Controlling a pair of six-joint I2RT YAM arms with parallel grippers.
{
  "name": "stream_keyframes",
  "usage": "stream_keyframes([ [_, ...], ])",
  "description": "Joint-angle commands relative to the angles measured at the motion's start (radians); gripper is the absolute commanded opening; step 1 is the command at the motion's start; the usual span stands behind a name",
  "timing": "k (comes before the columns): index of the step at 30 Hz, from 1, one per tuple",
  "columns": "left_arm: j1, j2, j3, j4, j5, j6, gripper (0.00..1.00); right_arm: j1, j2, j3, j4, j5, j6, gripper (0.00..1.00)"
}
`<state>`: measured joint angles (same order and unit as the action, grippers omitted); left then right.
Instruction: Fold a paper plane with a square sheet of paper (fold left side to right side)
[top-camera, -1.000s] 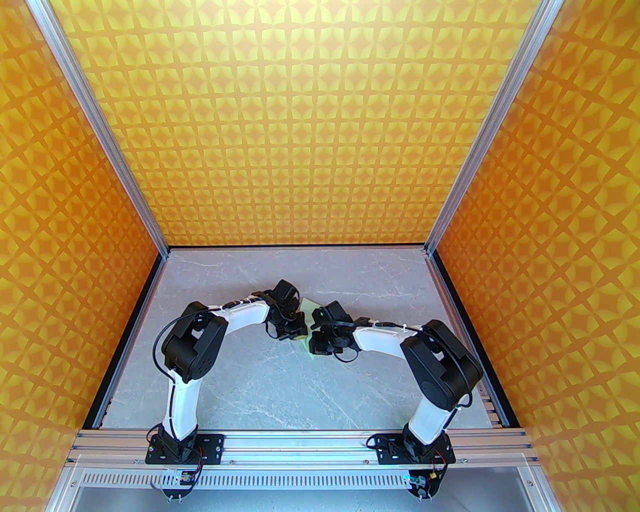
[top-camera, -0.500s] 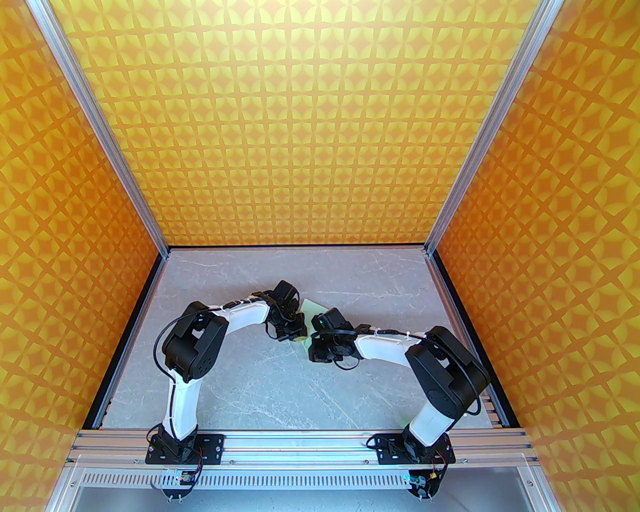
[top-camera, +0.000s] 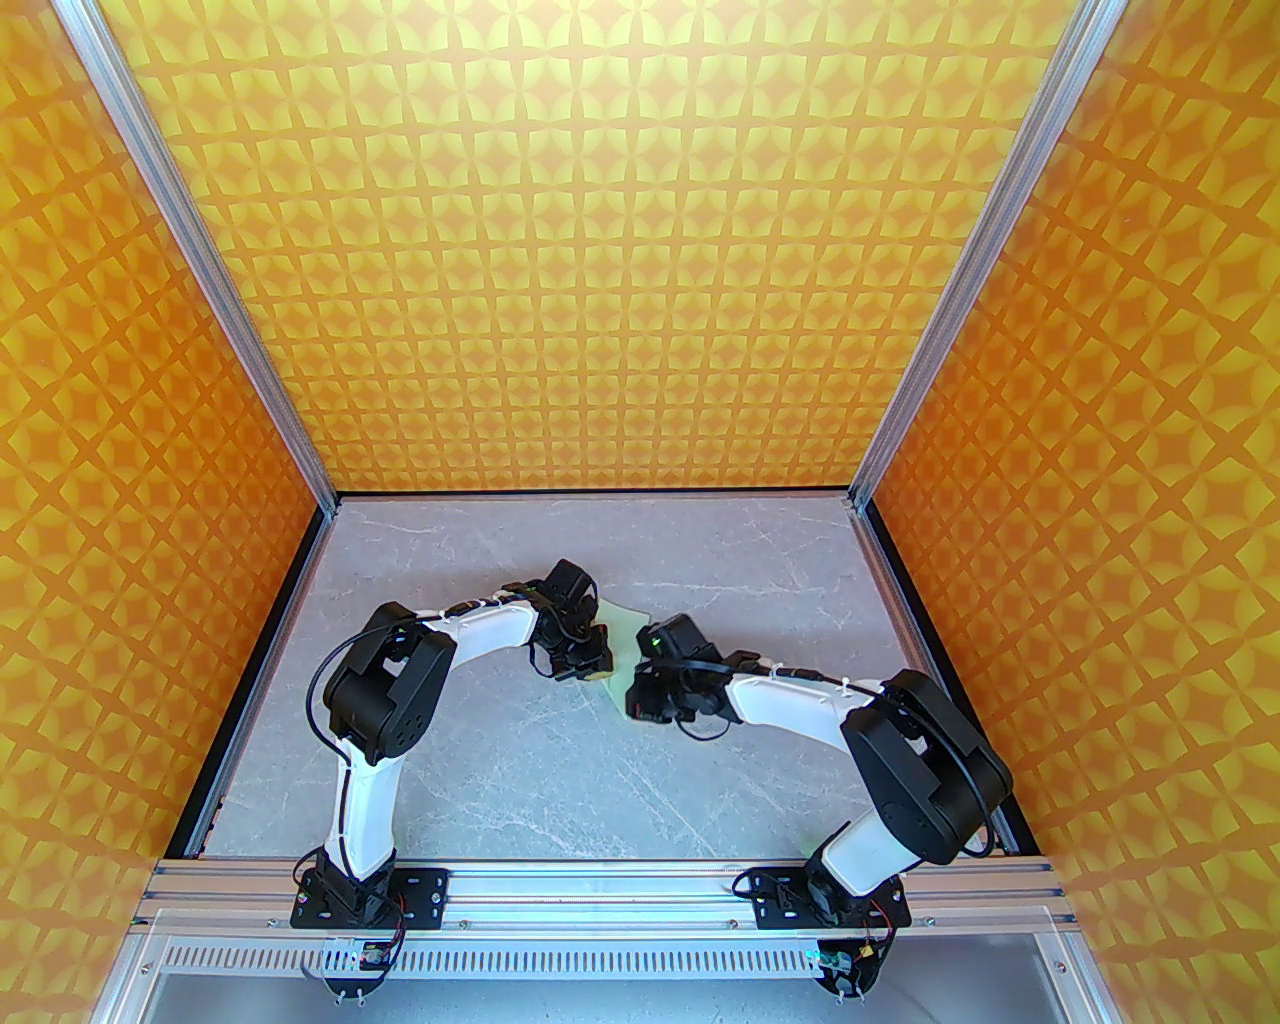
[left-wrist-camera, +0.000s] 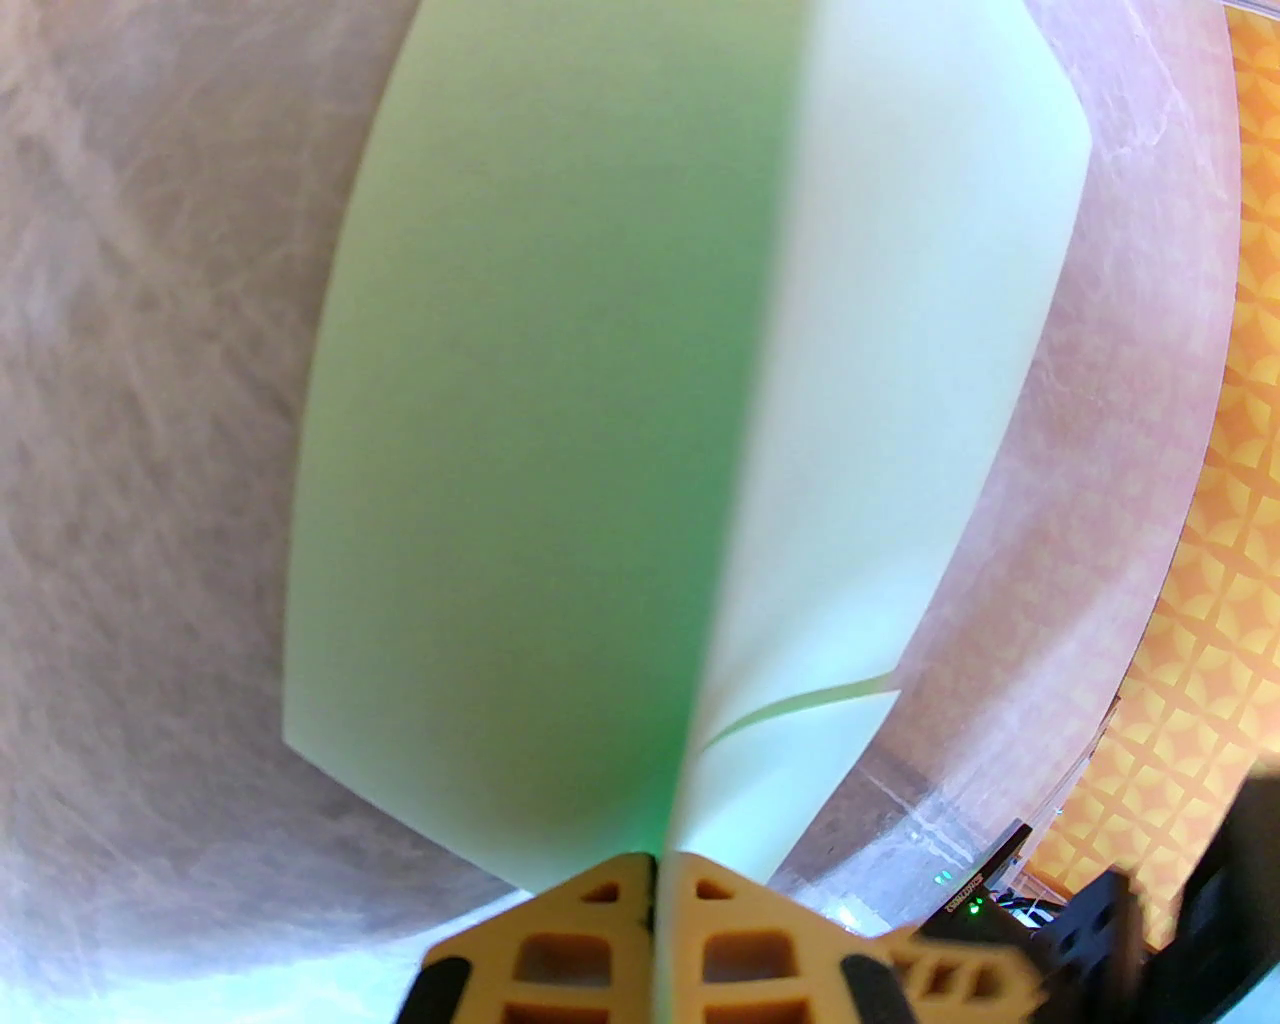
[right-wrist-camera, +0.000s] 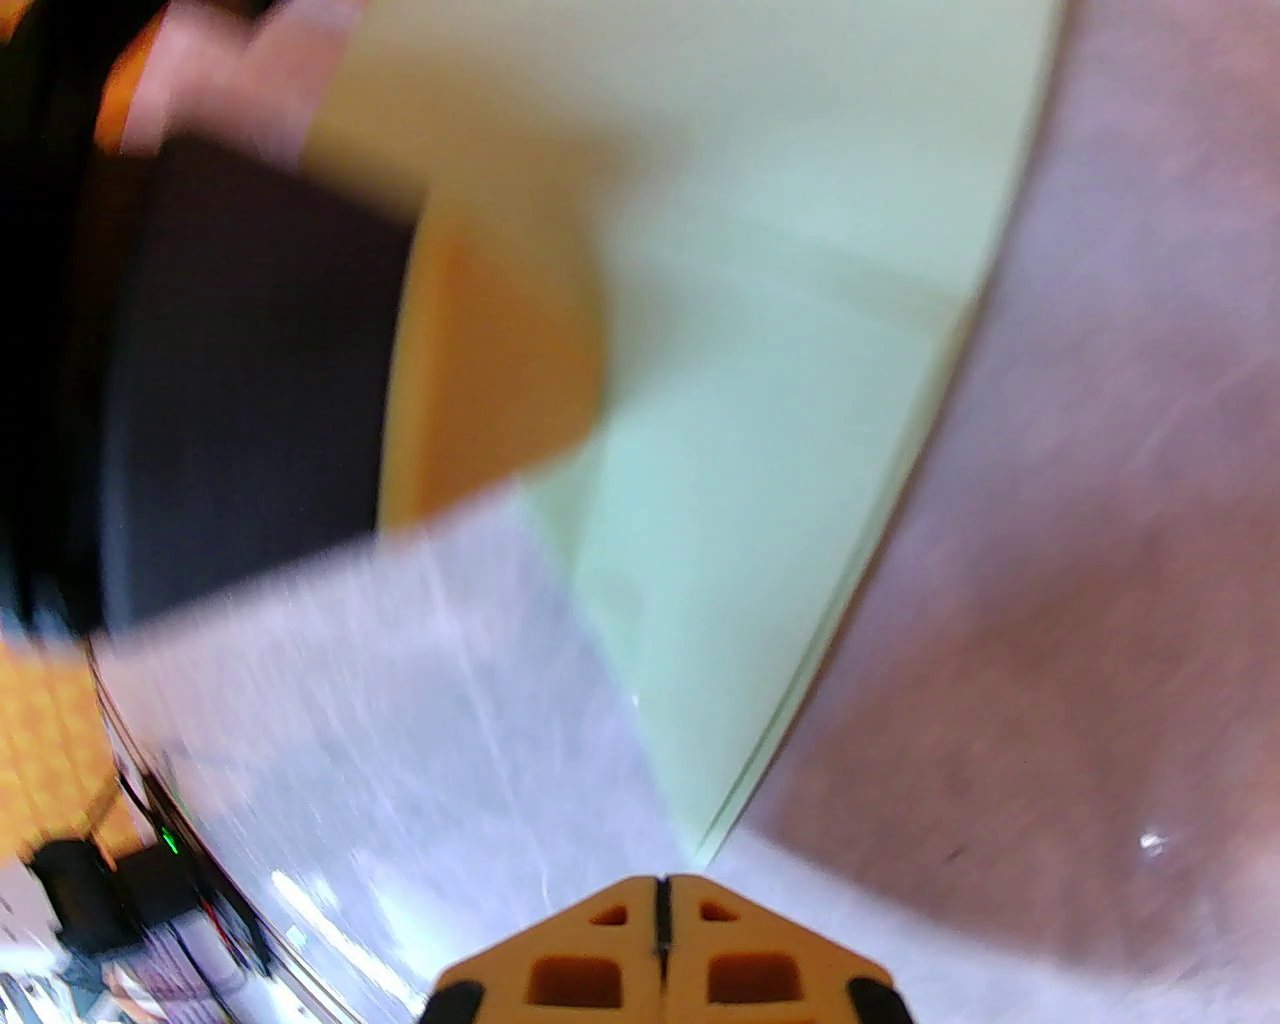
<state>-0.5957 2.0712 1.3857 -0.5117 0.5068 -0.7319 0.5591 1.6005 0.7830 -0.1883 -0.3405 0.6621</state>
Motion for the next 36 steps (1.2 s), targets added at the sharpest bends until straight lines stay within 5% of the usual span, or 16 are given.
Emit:
stream_keyframes([
  [1,0.004,-0.032,-0.023,-0.005,-0.012,0.02,0.0,-0.044,0.015,-0.004,0.101,-0.024,0.071,0.03],
  [30,0.004,-0.028,-0.005,-0.016,-0.011,0.025,0.0,-0.084,0.207,0.053,0.168,-0.034,0.078,0.04],
  [36,0.013,-0.058,-0.006,-0.026,-0.013,0.035,0.19,-0.084,0.213,0.038,0.165,-0.023,0.074,0.04],
])
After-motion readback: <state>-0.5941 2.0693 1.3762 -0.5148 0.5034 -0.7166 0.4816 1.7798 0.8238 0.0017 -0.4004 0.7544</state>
